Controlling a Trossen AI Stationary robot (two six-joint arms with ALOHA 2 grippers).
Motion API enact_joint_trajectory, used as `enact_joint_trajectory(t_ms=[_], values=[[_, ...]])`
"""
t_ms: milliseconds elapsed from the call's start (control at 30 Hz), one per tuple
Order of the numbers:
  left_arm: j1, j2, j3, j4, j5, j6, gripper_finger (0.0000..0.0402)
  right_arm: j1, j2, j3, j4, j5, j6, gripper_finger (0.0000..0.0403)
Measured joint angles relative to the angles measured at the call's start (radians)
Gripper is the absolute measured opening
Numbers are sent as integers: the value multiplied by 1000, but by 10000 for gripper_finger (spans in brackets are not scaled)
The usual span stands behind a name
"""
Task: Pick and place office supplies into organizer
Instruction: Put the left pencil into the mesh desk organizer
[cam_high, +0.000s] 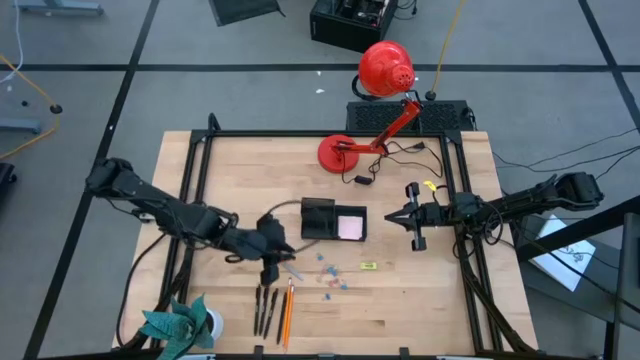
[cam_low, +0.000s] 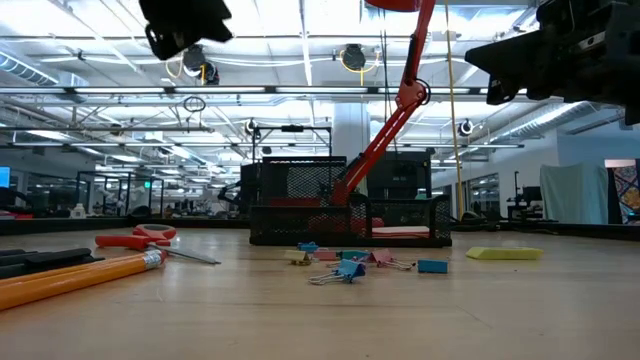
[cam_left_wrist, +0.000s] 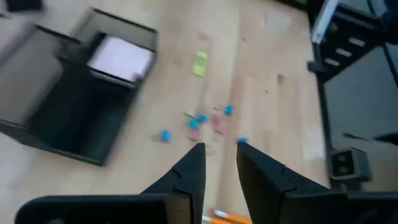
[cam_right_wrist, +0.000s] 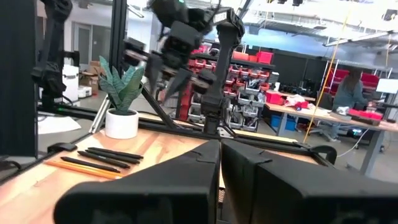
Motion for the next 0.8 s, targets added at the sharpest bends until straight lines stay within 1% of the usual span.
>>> enact_joint_trajectory(t_ms=[100,200,267,333,433,533,633,800], values=[[-51,74,59,-59,-11,-86,94,0,-2,0,12,29,-22,9],[-97,159,123,-110,-61,-219,93,0,-3,0,25,111,-25,9],[-123,218,162,-135,-75,-292,93,0,-4,0,26,170,-25,9],[-141,277,204,-144,-78,-362,93,0,-5,0,22,206,-25,9],[-157,349,260,-176,-78,-480,100,0,-5,0,22,208,-43,9],[-158,408,300,-180,-29,-584,129,0,-6,0,22,208,-62,9],[-154,451,322,-189,10,-660,170,0,-6,0,23,205,-93,9],[-147,477,325,-204,39,-781,232,0,-5,0,21,205,-122,9]])
